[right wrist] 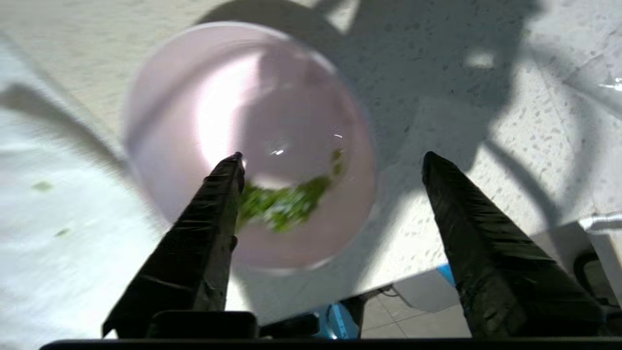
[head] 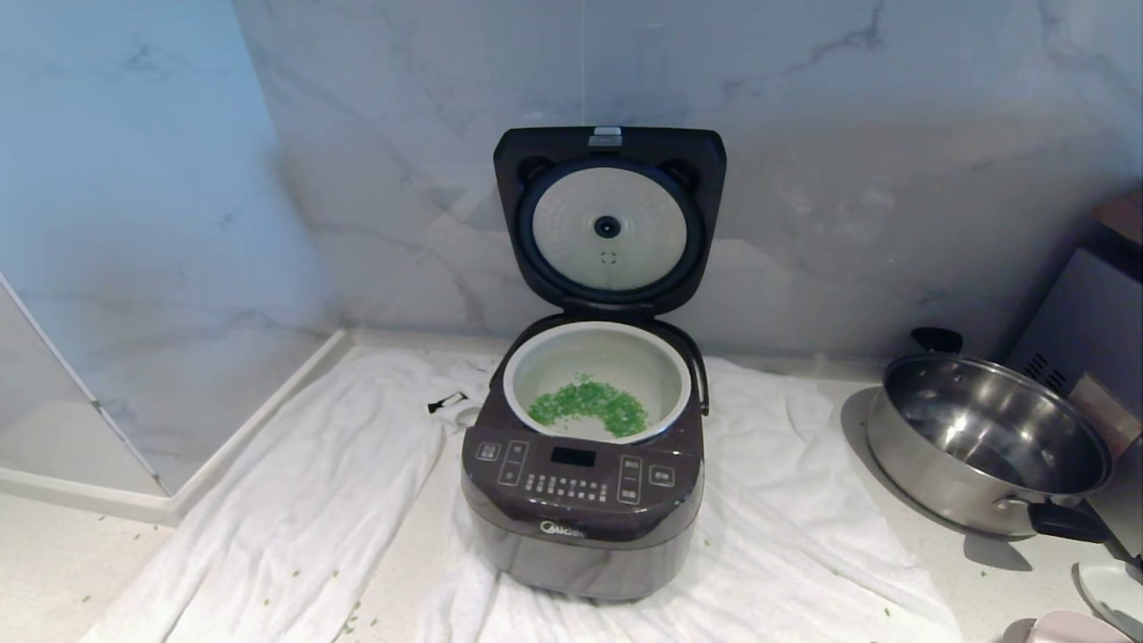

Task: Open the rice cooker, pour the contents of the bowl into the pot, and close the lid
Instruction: Place the bowl on the table

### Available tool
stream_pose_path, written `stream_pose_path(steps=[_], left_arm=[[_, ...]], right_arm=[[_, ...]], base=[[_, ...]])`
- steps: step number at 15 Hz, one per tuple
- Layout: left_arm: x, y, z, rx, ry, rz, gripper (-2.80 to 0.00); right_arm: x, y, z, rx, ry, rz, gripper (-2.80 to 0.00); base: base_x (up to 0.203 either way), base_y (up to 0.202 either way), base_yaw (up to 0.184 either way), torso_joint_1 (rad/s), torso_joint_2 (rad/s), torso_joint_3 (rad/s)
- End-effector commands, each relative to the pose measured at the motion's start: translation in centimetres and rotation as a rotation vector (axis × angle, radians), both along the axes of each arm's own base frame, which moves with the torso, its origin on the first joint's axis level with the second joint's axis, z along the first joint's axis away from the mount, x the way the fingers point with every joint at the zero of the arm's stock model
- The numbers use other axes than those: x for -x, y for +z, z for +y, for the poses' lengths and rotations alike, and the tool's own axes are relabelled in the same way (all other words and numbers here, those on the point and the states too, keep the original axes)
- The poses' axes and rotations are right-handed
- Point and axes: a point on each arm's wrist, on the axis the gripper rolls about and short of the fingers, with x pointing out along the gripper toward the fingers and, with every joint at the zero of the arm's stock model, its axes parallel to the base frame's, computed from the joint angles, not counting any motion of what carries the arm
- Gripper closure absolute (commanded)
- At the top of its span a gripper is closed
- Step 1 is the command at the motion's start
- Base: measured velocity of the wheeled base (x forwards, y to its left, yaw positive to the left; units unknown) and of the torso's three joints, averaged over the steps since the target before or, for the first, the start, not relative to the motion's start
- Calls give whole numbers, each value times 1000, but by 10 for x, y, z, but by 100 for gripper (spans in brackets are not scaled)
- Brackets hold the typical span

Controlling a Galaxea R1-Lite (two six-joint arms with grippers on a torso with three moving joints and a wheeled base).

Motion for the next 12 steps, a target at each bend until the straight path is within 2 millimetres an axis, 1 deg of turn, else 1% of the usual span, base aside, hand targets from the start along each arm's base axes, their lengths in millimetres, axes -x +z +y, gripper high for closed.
stream_pose_path(steps=[1,3,7,10,11,12], left_arm=[[0,0,0,0,1,2,0],[0,0,0,0,1,2,0],[0,0,0,0,1,2,0],[0,0,0,0,1,2,0],[0,0,0,0,1,2,0],[0,0,0,0,1,2,0]], right_arm=[[3,40,10,-33,18,-26,-280],[-3,68,13,-87,56,-55,-280],[-24,97,20,-58,78,-134,-280],[-38,119,30,-26,92,-196,-280],[-43,124,34,-27,96,-212,-202],[-48,133,36,-14,100,-241,0]], base=[[0,0,0,0,0,0],[0,0,0,0,0,0],[0,0,0,0,0,0],[0,0,0,0,0,0],[0,0,0,0,0,0],[0,0,0,0,0,0]])
